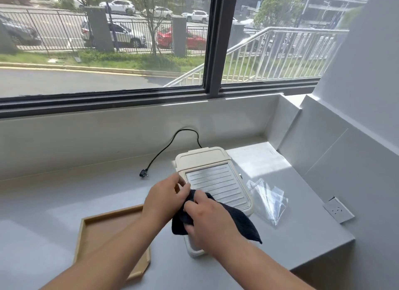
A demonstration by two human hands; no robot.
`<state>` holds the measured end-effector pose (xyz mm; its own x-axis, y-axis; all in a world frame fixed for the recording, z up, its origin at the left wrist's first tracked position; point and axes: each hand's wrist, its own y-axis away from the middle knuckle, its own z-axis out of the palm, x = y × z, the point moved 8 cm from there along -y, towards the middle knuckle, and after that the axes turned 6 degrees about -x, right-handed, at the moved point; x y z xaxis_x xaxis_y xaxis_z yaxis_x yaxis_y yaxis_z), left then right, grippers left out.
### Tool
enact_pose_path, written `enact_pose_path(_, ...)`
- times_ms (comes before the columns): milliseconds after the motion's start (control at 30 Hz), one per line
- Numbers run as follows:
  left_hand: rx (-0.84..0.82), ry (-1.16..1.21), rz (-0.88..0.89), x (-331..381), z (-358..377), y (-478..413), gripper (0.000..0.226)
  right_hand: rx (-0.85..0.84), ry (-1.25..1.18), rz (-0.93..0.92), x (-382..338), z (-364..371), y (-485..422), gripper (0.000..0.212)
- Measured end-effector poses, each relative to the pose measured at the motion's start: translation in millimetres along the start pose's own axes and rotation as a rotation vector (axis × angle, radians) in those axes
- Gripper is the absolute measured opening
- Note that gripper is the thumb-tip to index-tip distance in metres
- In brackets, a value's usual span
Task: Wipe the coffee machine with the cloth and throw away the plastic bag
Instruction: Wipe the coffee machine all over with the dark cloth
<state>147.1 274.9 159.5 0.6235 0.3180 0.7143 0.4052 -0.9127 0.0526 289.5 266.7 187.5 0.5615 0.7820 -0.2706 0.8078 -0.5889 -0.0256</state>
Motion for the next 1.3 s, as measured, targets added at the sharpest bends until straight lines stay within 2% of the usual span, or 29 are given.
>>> enact_pose_path(167, -0.064, 0.484, -0.127, -24.9, 2.8, 9.4, 0.028, -0.038, -0.107, 0.172, 5.1, -7.2, -39.2, 0.022)
enact_pose_path(233, -0.052, 0.651, -0.132, -28.7, 4.8, 16.5, 0.028, -0.075, -0.271, 0.247, 10.9, -14.1, -49.4, 0.029)
enact_pose_path(367, -0.077, 0.642, -0.021, -25.1, 12.5, 26.9, 0.054, -0.189, -0.828, 0.357, 21.3, -22.1, -58.1, 0.052)
enact_pose_path(433, -0.077, 0.611, -0.026, -26.6, 14.0, 29.1, 0.062, -0.269, -1.225, 0.399, 26.2, -19.9, -55.7, 0.062)
enact_pose_path(467, -0.085, 0.557, -0.035, -26.3, 14.0, 30.0, 0.067, -0.297, -1.363, 0.399, 27.1, -21.4, -53.7, 0.058)
enact_pose_path(500, -0.093, 0.481, -0.046, -26.6, 14.2, 30.5, 0.072, -0.283, -1.378, 0.373, 30.8, -24.5, -52.4, 0.049)
enact_pose_path(533, -0.094, 0.398, -0.053, -26.5, 13.8, 30.3, 0.076, -0.219, -1.249, 0.328, 37.8, -30.7, -50.8, 0.041)
enact_pose_path(633, -0.016, 0.24, -0.021, -22.9, 6.1, 25.6, 0.073, 0.171, -0.5, 0.167, 59.1, -63.5, -41.0, 0.029)
enact_pose_path(700, 0.04, 0.243, 0.008, -21.1, 0.8, 21.0, 0.064, 0.259, -0.205, 0.048, 59.4, -64.4, -32.2, 0.026)
enact_pose_path(867, 0.114, 0.28, 0.014, -16.5, -5.1, 8.9, 0.05, 0.104, -0.055, 0.09, 79.7, -29.5, -20.9, 0.034)
enact_pose_path(1000, 0.133, 0.244, 0.051, -6.4, -7.5, -2.3, 0.045, -0.002, -0.013, 0.149, 86.2, -13.9, -22.0, 0.055)
enact_pose_path(1100, 0.137, 0.267, -0.004, -3.4, -6.4, -10.9, 0.022, -0.083, 0.021, 0.143, 88.7, -5.4, -24.6, 0.063)
enact_pose_path(1200, 0.104, 0.201, 0.024, 1.8, 0.0, -18.9, 0.049, -0.093, 0.035, 0.145, 91.1, -3.9, -24.2, 0.065)
enact_pose_path(1300, 0.162, 0.255, 0.032, -10.3, -1.8, -25.1, 0.038, -0.128, 0.066, 0.15, 91.0, -0.1, -25.9, 0.071)
